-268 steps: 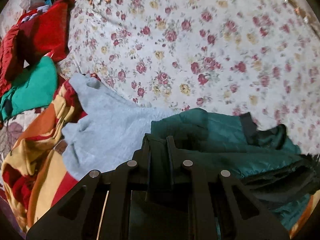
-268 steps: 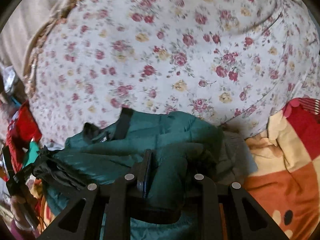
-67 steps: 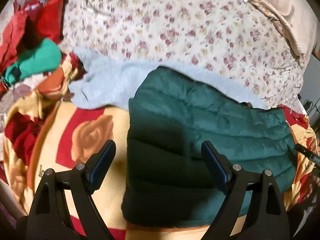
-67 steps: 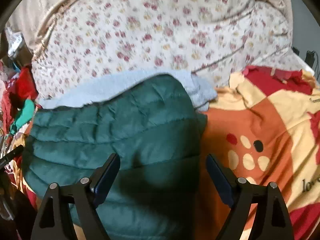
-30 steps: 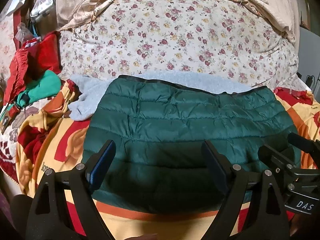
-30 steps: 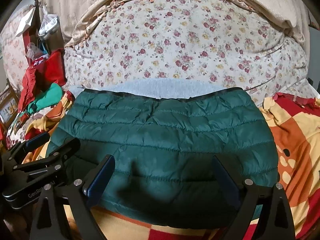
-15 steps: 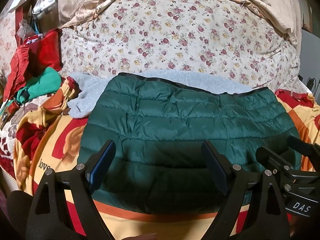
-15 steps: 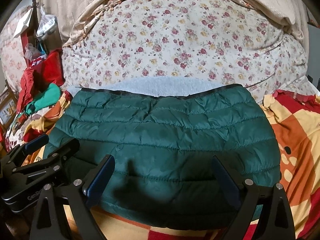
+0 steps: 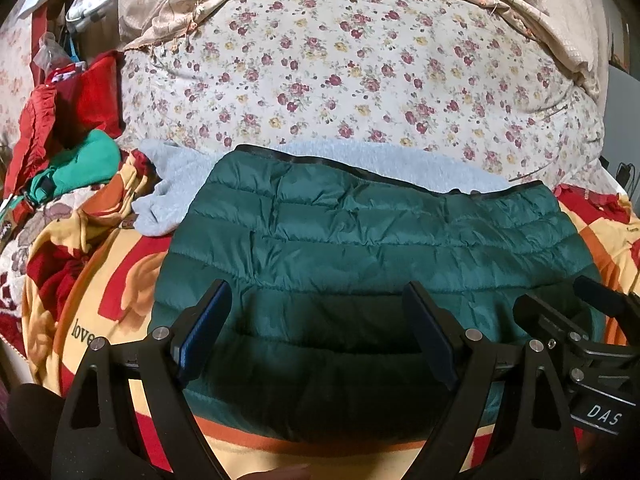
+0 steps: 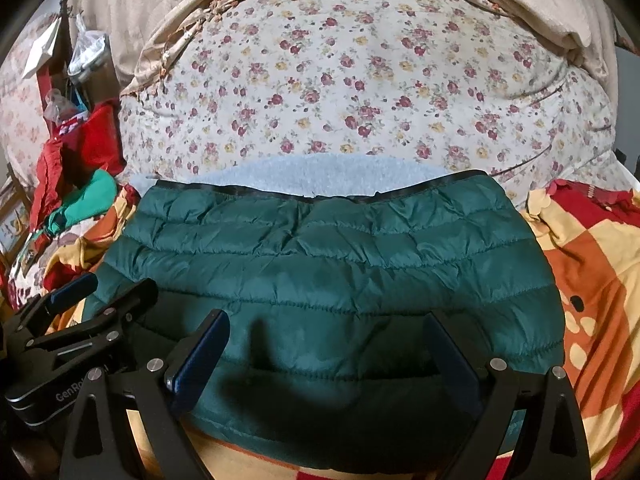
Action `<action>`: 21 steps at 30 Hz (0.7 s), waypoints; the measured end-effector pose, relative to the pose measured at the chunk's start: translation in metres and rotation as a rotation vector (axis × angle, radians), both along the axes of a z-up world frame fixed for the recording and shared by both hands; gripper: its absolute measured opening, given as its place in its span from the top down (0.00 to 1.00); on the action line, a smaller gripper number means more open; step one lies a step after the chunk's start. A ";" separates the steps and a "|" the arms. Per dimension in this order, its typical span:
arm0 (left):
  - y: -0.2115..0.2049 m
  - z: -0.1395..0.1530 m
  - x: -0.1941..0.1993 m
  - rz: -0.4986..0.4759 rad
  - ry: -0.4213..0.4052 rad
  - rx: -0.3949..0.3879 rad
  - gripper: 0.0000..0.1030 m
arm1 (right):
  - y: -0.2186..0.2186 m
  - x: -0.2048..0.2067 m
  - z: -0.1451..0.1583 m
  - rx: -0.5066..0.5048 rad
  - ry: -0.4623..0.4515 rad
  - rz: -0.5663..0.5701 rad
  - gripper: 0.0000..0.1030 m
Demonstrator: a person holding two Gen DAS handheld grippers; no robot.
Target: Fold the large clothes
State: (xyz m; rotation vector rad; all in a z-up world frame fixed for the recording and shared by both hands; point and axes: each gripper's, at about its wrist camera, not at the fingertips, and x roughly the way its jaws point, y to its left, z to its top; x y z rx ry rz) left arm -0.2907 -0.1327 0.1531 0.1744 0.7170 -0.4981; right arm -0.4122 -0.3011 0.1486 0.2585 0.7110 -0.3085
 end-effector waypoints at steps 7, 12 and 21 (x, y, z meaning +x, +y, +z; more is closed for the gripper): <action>-0.005 -0.001 0.006 0.007 0.008 0.002 0.15 | -0.001 0.005 -0.003 0.006 0.005 0.002 0.07; -0.007 -0.001 0.007 0.005 0.005 0.007 0.15 | -0.004 0.007 -0.003 0.013 0.005 0.001 0.07; -0.014 -0.006 0.012 0.007 0.014 0.022 0.15 | -0.007 0.014 -0.003 0.015 0.013 0.004 0.07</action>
